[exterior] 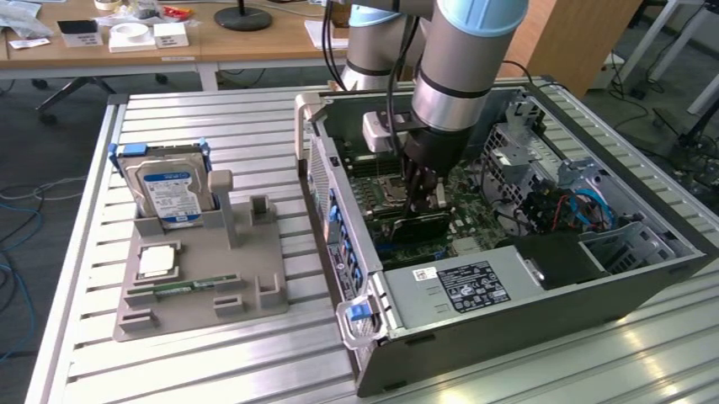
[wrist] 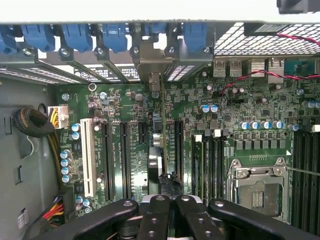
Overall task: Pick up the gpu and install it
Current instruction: 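Press down on the gpu until it lock into place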
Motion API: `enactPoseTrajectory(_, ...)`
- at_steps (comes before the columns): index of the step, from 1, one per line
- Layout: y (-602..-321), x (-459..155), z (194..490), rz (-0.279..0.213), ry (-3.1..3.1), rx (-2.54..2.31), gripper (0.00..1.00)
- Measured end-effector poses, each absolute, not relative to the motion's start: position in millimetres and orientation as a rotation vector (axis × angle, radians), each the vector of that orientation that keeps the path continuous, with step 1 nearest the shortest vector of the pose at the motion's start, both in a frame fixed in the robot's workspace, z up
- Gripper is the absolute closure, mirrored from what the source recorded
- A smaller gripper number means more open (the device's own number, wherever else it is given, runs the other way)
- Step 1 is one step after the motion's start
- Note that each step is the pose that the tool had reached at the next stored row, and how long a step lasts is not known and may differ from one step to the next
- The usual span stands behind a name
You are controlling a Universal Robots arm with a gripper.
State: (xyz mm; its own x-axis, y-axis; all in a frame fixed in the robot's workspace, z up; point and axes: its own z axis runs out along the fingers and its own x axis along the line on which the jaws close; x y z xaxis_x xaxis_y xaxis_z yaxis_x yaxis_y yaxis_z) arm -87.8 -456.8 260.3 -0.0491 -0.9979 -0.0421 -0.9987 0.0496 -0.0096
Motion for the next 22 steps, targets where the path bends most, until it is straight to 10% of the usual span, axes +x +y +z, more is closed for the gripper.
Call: enactPoseTrajectory(22, -457, -88, 292, 0.034, 2.248, -2.14, 0.89)
